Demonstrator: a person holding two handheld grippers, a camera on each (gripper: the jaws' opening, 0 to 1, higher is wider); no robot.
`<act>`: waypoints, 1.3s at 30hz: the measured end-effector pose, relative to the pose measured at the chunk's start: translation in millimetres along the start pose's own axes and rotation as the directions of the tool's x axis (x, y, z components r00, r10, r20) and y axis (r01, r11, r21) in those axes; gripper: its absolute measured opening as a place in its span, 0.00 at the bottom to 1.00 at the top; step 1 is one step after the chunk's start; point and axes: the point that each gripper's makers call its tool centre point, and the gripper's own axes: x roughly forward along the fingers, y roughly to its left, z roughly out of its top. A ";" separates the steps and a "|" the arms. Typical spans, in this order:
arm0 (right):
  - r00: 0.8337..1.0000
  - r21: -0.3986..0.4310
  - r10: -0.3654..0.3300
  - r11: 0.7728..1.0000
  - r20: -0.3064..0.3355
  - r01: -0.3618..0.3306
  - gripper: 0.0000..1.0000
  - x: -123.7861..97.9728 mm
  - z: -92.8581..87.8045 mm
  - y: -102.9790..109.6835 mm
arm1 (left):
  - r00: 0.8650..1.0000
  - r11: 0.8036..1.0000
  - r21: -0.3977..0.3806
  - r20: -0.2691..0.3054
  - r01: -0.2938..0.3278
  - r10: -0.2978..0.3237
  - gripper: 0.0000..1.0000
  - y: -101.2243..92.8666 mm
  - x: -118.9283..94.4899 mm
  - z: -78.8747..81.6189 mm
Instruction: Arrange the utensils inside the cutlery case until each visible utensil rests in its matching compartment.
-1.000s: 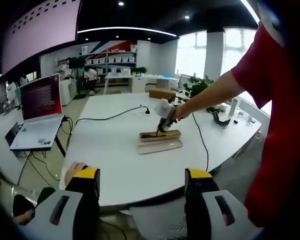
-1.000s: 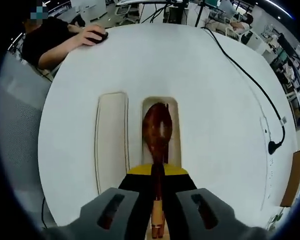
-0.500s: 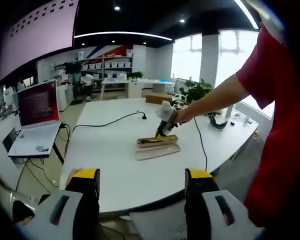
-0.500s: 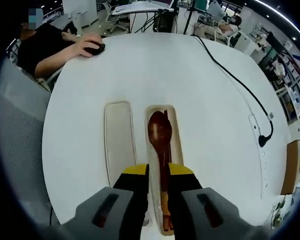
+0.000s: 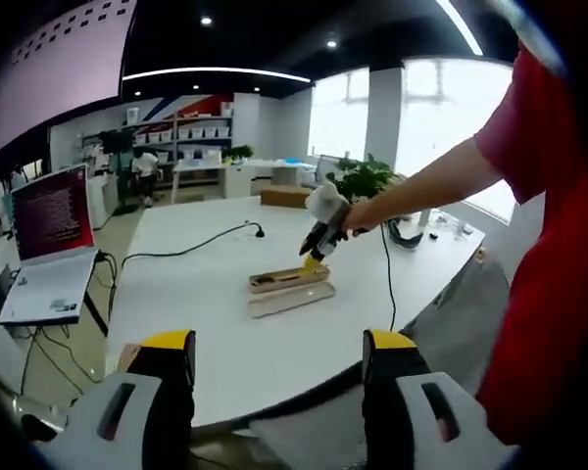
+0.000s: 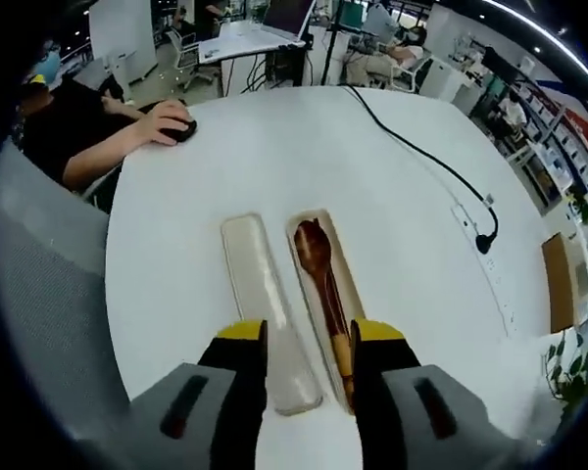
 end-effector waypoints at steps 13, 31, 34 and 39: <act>0.992 0.226 -0.112 0.969 0.061 0.095 0.50 -65.9 -18.5 39.2 | 0.988 0.988 0.023 -0.049 0.151 -0.149 0.78 12.1 41.4 1.0; 0.949 0.305 -0.272 0.928 0.158 0.215 0.63 -113.0 -28.2 47.3 | 0.976 0.971 0.107 0.010 0.214 -0.216 0.78 29.5 104.9 42.8; 0.949 0.264 -0.278 0.936 0.150 0.233 0.63 -106.3 -34.7 43.7 | 0.981 0.978 0.095 0.039 0.187 -0.192 0.76 37.9 124.7 37.3; 0.939 0.331 -0.287 0.919 0.188 0.214 0.60 -97.6 -45.3 34.8 | 0.991 0.991 0.006 0.032 0.133 -0.133 0.77 54.9 158.9 2.7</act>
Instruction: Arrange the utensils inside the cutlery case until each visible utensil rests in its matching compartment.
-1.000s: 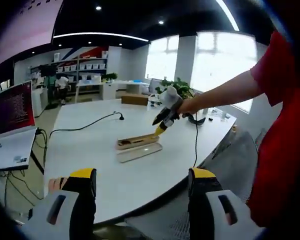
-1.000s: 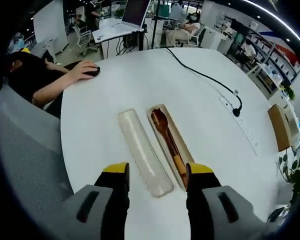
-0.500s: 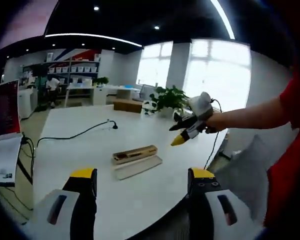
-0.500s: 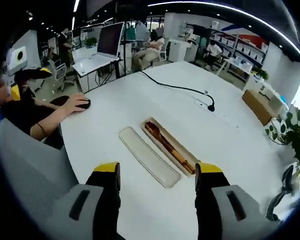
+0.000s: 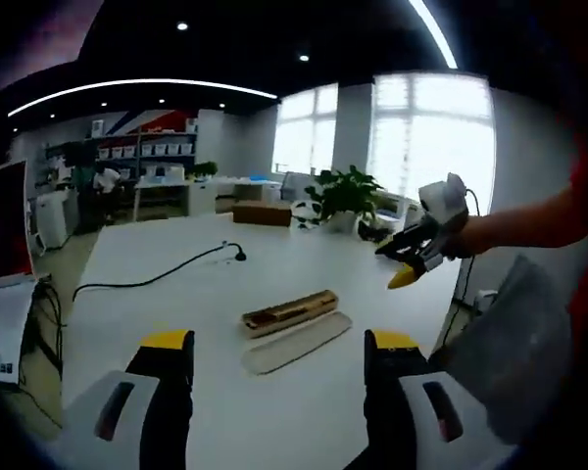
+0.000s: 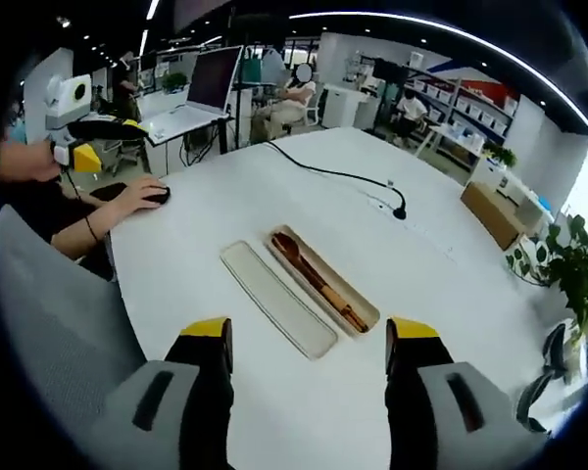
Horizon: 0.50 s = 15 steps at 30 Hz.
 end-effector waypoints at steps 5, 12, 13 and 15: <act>0.999 0.027 0.019 0.999 -0.039 -0.018 0.59 23.5 -29.5 -5.5 | 0.995 0.998 0.001 -0.084 0.057 -0.057 0.76 0.5 35.4 -27.5; 0.998 -0.019 0.019 1.000 -0.064 -0.021 0.55 40.7 -52.7 -4.2 | 0.982 0.996 0.070 -0.188 0.048 -0.034 0.62 12.5 84.6 -51.6; 0.998 0.001 0.026 1.000 -0.060 -0.026 0.55 43.0 -54.3 -3.4 | 0.980 0.993 0.104 -0.197 0.051 -0.030 0.62 13.3 89.5 -53.3; 0.998 0.018 0.023 1.000 -0.050 -0.022 0.56 48.1 -56.7 -6.0 | 0.979 0.988 0.148 -0.204 0.048 -0.017 0.63 14.9 97.5 -53.9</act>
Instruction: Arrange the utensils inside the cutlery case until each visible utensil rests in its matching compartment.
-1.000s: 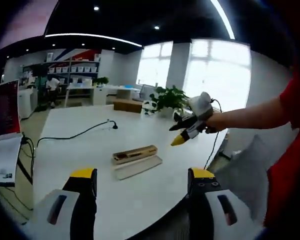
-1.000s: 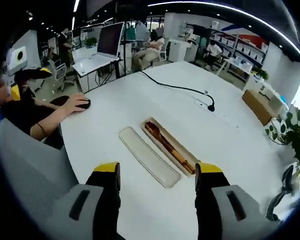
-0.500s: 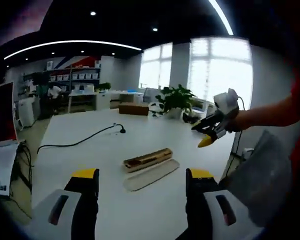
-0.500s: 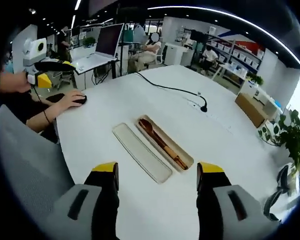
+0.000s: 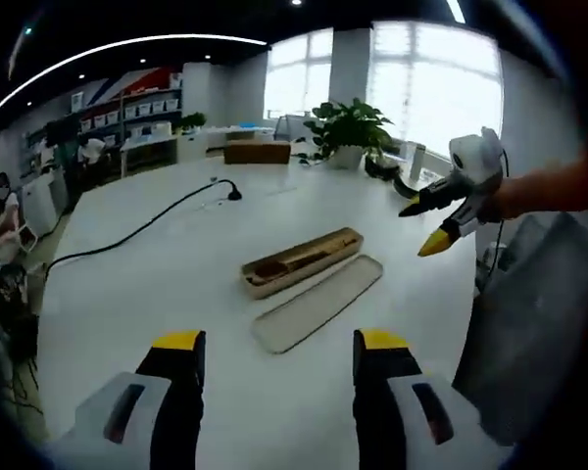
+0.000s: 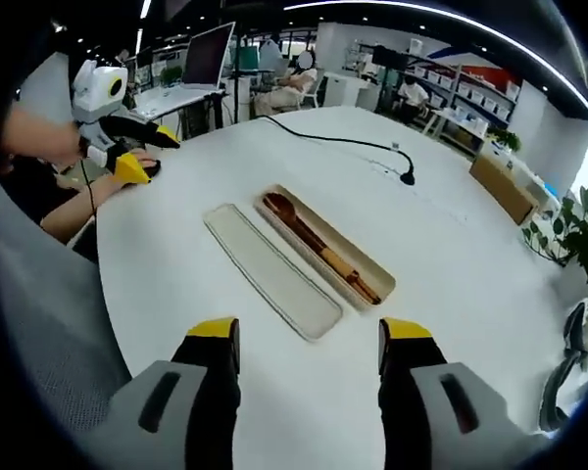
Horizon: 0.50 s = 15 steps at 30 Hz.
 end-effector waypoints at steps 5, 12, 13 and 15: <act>1.000 0.013 -0.005 1.000 -0.006 0.005 0.55 18.1 -7.8 -4.8 | 1.000 1.000 -0.010 0.001 0.026 -0.026 0.72 0.4 28.3 -4.4; 0.998 -0.018 0.030 0.999 -0.046 -0.031 0.54 37.8 -23.2 -6.5 | 0.997 0.997 0.063 -0.066 0.052 -0.048 0.60 0.6 54.7 -19.1; 0.998 -0.019 0.032 0.999 -0.047 -0.032 0.52 39.4 -24.3 -7.6 | 0.996 0.995 0.083 -0.066 0.057 -0.051 0.62 0.2 56.7 -19.0; 0.998 -0.009 0.031 0.999 -0.046 -0.032 0.52 42.4 -24.9 -10.7 | 0.994 0.990 0.110 -0.078 0.083 -0.075 0.63 -3.4 61.3 -20.6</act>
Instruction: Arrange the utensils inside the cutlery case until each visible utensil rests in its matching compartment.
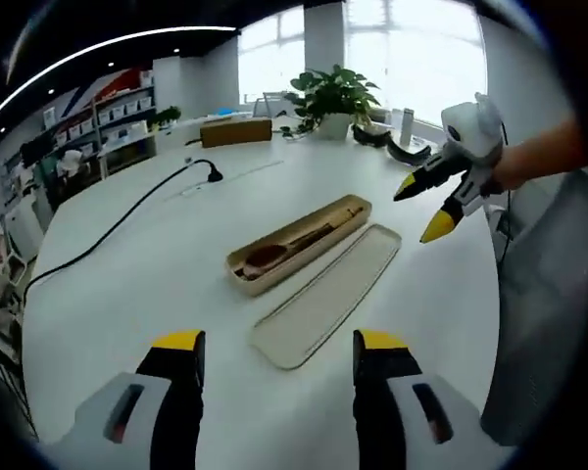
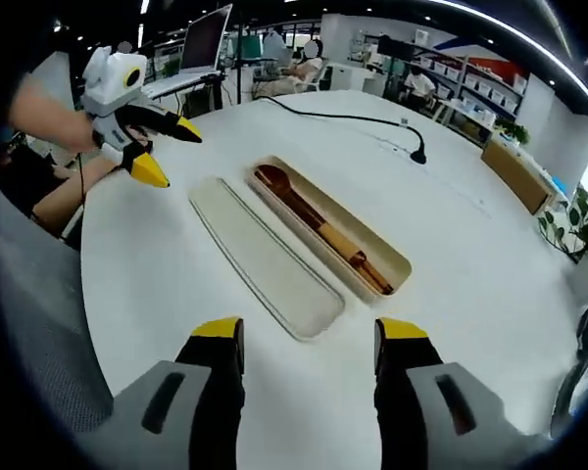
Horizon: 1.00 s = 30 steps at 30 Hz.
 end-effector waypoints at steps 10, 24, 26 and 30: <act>0.999 0.030 0.032 0.999 -0.009 -0.031 0.54 17.7 -5.4 -1.5 | 0.990 0.993 0.050 -0.102 0.107 -0.102 0.66 -9.8 26.2 -20.0; 0.996 0.018 0.084 0.996 -0.011 -0.084 0.55 40.7 -13.0 9.1 | 0.980 0.983 0.082 -0.131 0.162 -0.150 0.62 -12.1 48.9 -18.8; 0.996 0.040 0.085 0.996 -0.002 -0.085 0.56 42.4 -11.5 6.7 | 0.980 0.979 0.100 -0.108 0.177 -0.166 0.54 -15.4 53.5 -11.9; 0.997 0.049 0.072 0.996 0.006 -0.072 0.50 42.7 -8.8 1.7 | 0.978 0.977 0.109 -0.117 0.186 -0.173 0.51 -19.5 52.9 -8.9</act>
